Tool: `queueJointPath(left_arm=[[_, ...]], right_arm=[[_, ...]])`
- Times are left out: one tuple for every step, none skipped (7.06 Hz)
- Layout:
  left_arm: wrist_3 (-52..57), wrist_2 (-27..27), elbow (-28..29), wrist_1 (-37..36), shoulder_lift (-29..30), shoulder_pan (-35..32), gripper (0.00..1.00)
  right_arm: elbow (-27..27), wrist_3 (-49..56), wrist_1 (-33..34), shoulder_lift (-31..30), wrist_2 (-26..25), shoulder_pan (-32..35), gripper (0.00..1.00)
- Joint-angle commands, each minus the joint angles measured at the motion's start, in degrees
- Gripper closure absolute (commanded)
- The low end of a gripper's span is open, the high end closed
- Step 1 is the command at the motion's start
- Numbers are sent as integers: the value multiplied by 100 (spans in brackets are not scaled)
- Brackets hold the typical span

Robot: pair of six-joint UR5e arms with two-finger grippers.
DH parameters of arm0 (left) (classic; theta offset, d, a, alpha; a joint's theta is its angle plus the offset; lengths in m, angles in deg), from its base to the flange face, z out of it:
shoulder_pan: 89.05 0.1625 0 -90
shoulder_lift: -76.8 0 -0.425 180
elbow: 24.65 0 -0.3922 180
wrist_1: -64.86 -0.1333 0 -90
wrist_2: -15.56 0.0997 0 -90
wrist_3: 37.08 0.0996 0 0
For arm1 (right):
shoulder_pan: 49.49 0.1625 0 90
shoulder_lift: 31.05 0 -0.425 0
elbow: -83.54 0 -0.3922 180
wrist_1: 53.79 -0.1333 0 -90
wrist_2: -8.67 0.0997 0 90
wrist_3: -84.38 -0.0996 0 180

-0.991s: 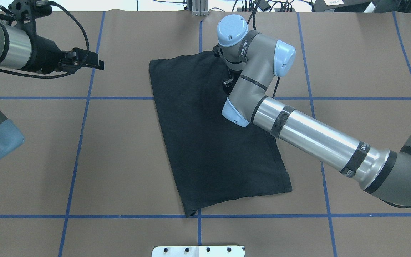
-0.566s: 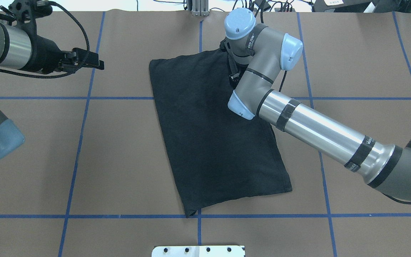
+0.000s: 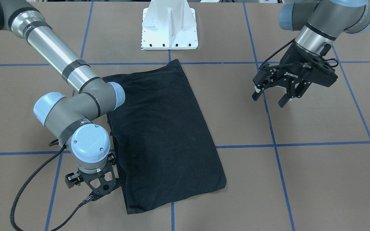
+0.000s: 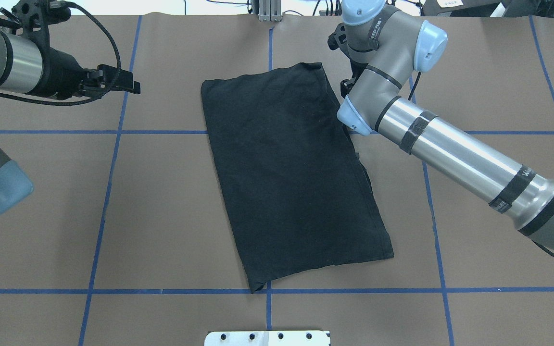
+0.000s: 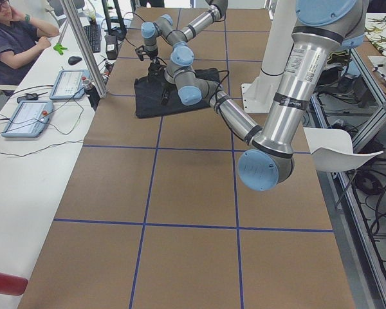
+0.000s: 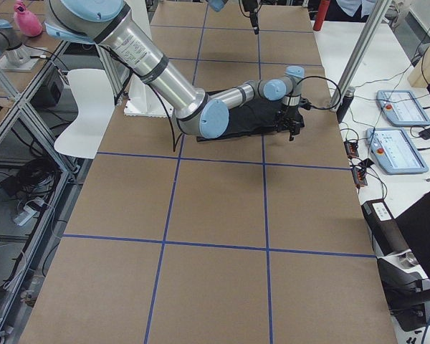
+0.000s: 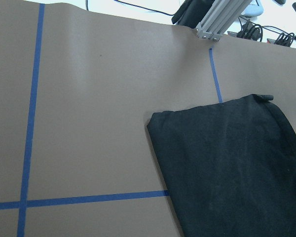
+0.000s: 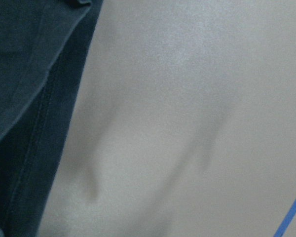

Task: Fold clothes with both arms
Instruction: 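Lower the left gripper to the shirt's near corner while the right gripper withdraws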

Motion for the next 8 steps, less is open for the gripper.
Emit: queueJointPath(left_arm=[[-6, 9, 9, 0, 0, 9, 0], [-6, 0, -17, 9, 44, 9, 0], [-128, -122, -105, 9, 53, 26, 0], [-851, -227, -201, 78, 62, 331, 0], [-1467, -168, -307, 79, 62, 873, 0], [-2109, 59, -316, 253, 105, 1375, 0], [-2890, 566, -308, 638, 97, 1963, 0], [-3359, 858, -273, 720, 114, 2473, 0]], right_arm=[[240, -214, -30, 69, 815, 183, 0], [407, -459, -48, 78, 1272, 366, 0], [583, -479, -48, 43, 1972, 716, 0], [689, -549, -39, 25, 2432, 937, 0], [716, -1011, -57, -10, 2915, 1087, 0], [795, -1120, -48, -19, 3259, 1210, 0], [1048, -1452, -57, -219, 3567, 1281, 0], [1424, -1585, -57, -465, 3623, 1282, 0]])
